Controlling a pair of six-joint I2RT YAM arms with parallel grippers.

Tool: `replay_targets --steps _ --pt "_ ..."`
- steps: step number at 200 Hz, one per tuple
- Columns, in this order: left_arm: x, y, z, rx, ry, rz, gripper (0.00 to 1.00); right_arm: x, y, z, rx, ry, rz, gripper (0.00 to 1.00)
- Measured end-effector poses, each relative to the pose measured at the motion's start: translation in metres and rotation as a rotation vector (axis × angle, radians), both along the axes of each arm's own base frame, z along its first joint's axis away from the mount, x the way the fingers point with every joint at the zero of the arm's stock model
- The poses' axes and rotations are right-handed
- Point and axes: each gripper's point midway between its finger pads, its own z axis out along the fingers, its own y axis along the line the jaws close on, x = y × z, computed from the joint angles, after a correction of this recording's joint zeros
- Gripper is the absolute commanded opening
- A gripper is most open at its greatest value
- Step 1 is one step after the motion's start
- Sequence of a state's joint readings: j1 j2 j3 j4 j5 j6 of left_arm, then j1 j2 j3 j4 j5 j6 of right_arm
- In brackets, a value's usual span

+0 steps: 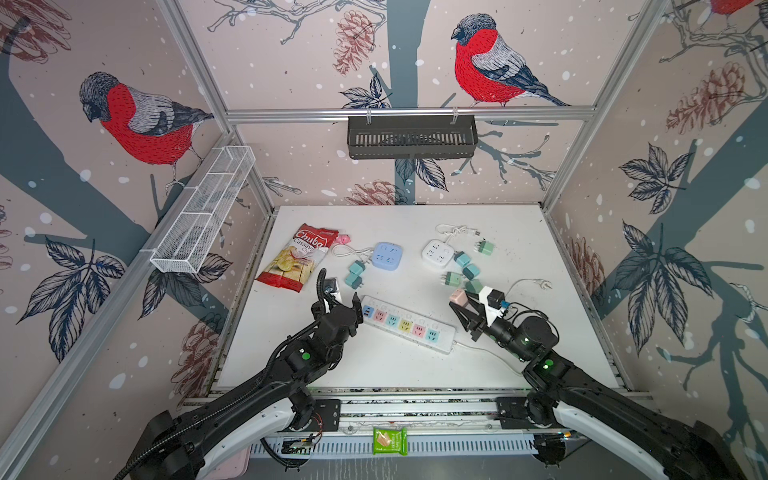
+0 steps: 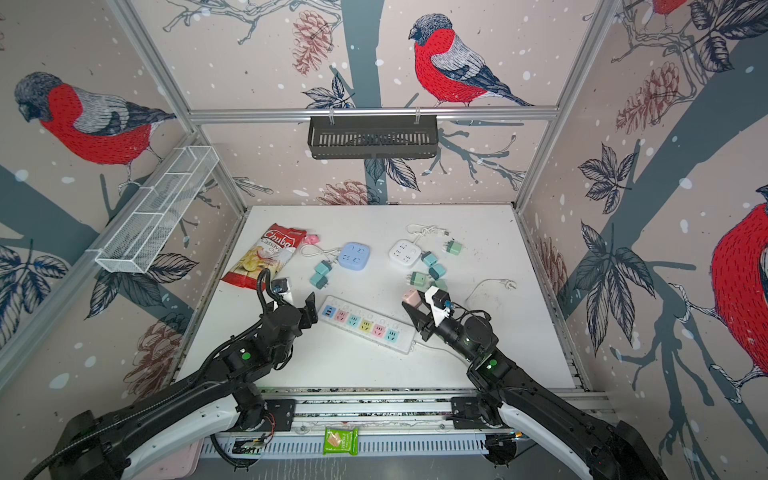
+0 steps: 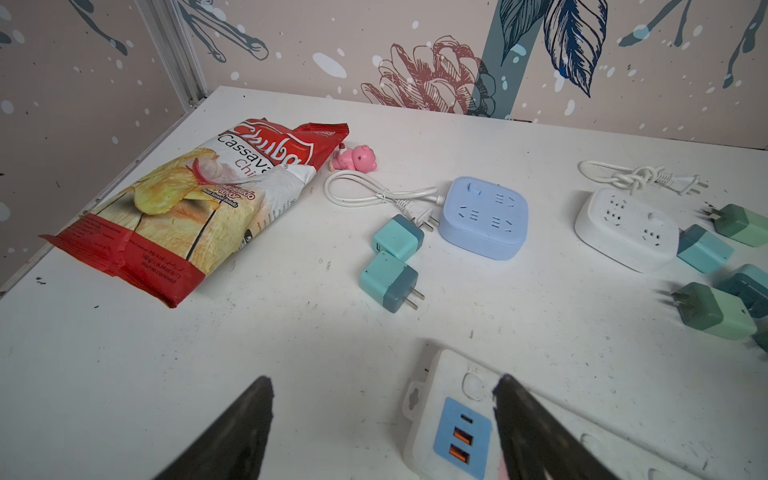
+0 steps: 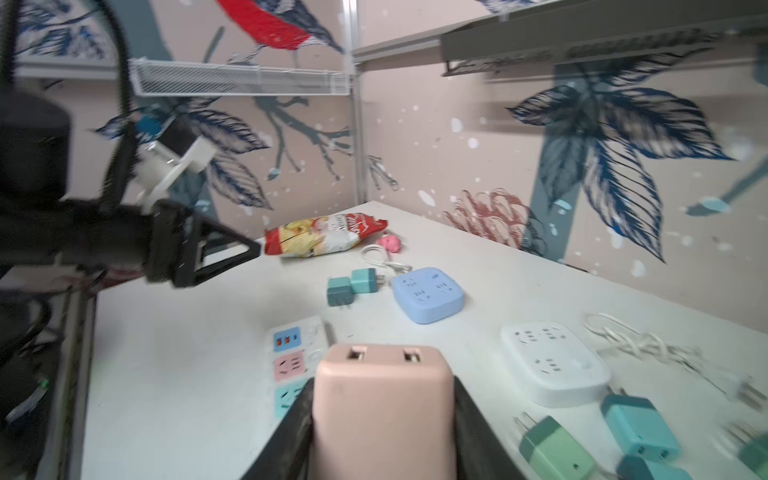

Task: Insert the plug
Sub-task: 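Lift the pink adapter with the right gripper toward the power strip, then grasp the pink adapter with the left gripper while the right gripper holds it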

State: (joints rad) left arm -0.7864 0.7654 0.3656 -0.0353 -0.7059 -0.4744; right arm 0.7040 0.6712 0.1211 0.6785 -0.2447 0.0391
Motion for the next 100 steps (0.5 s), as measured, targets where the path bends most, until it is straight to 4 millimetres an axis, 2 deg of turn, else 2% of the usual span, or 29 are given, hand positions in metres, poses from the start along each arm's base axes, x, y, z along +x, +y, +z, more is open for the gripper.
replay_targets --steps 27,63,85,100 --pt "-0.001 0.0 0.001 -0.007 -0.004 -0.005 0.83 -0.018 0.013 0.004 -0.039 -0.114 0.097 0.03" --pt "-0.003 -0.004 0.009 -0.046 -0.023 -0.032 0.81 -0.032 0.02 -0.008 -0.107 -0.216 0.149 0.04" --pt "-0.006 -0.018 0.021 -0.109 -0.033 -0.112 0.8 -0.045 0.022 -0.022 -0.161 -0.304 0.188 0.04" --pt "-0.01 -0.035 0.032 -0.16 -0.034 -0.204 0.78 -0.049 0.023 -0.025 -0.192 -0.367 0.198 0.04"
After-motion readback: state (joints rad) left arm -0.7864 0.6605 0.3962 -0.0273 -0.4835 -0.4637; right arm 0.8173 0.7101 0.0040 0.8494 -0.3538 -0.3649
